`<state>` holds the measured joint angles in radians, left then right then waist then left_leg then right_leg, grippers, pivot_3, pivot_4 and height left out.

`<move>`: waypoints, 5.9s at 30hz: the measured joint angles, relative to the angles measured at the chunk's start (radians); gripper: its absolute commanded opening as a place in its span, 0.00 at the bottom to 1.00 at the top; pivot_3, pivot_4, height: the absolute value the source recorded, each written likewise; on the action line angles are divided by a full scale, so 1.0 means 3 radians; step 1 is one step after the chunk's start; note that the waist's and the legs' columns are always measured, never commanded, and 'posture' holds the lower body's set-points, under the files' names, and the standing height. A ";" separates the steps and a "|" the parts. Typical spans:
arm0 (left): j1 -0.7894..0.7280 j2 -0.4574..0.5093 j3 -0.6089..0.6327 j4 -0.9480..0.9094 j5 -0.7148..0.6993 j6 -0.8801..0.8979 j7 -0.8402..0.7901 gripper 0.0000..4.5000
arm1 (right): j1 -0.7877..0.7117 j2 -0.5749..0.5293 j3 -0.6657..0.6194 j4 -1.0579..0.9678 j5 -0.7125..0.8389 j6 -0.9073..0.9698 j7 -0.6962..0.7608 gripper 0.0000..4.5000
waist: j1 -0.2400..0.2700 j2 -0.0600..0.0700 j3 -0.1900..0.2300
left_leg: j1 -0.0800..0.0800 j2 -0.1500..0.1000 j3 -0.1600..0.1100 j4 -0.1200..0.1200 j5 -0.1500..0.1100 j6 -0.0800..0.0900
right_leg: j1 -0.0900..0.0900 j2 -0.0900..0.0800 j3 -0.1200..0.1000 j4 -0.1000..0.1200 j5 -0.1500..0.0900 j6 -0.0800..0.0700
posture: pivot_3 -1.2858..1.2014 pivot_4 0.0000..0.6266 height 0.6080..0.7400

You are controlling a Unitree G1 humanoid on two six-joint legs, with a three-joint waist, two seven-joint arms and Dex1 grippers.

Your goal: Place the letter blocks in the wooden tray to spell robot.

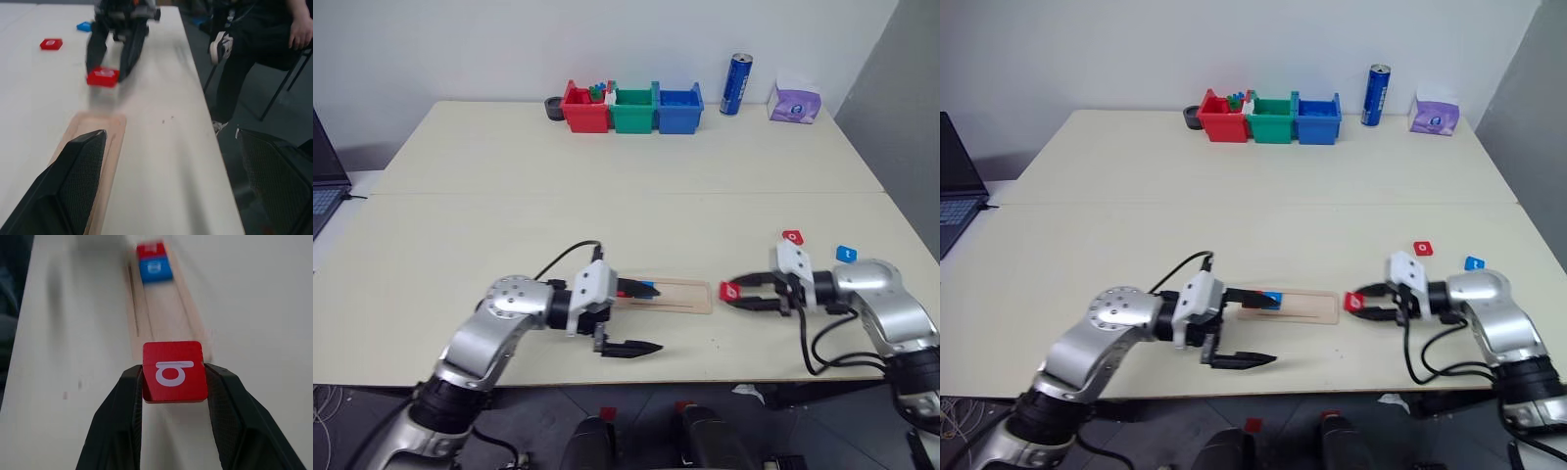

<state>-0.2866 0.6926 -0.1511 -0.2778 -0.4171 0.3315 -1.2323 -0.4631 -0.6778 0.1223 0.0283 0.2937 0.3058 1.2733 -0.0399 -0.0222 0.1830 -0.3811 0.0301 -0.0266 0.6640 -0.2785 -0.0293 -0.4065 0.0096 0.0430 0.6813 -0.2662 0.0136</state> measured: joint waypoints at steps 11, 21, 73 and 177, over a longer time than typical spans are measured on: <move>-0.0025 0.0145 0.0172 0.0375 0.0016 -0.0252 -0.0122 1.00 | -0.0191 0.0347 0.0455 0.0138 -0.0394 0.0086 -0.0412 0.33 | 0.0057 0.0000 0.0000 | -0.0010 -0.0005 0.0007 0.0002 0.0000 0.0000 | -0.0003 -0.0018 -0.0007 -0.0005 -0.0001 0.0002 | 0.52 0.24 1.00; -0.0053 0.0144 0.0171 0.0568 0.0082 -0.0349 -0.0145 1.00 | -0.0146 0.0485 0.0617 0.0141 -0.0641 0.0101 -0.0635 0.33 | 0.0035 0.0000 0.0000 | -0.0008 -0.0004 0.0005 0.0000 0.0000 0.0000 | -0.0004 -0.0005 -0.0008 -0.0001 0.0000 0.0001 | 0.52 0.24 1.00; -0.0554 -0.0847 -0.0056 0.0379 0.0034 0.0165 0.0751 1.00 | 0.0035 0.0447 -0.0725 -0.0120 -0.0620 0.1121 -0.2292 0.99 | 0.0045 -0.0001 0.0000 | -0.0012 -0.0011 0.0005 0.0003 0.0000 0.0000 | -0.0002 -0.0014 0.0002 0.0000 0.0001 0.0002 | 0.52 0.24 1.00; -0.0302 -0.0682 -0.0384 -0.0025 0.0211 0.0127 0.0730 1.00 | 0.0969 -0.0625 -0.0162 -0.0715 -0.0075 -0.0034 -0.0240 0.99 | 0.0020 -0.0003 0.0000 | -0.0007 -0.0007 0.0015 -0.0003 -0.0001 -0.0002 | 0.0003 -0.0004 -0.0001 -0.0021 -0.0012 0.0021 | 0.52 0.24 1.00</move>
<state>-0.3772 0.4879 -0.2664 -0.2854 -0.3539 0.3697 -1.0133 -0.1726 -0.8655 0.0737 -0.1863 0.2711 0.2957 1.2014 -0.0339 -0.0232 0.1830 -0.3832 0.0280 -0.0222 0.6631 -0.2789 -0.0298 -0.4057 0.0083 0.0428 0.6751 -0.2697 0.0198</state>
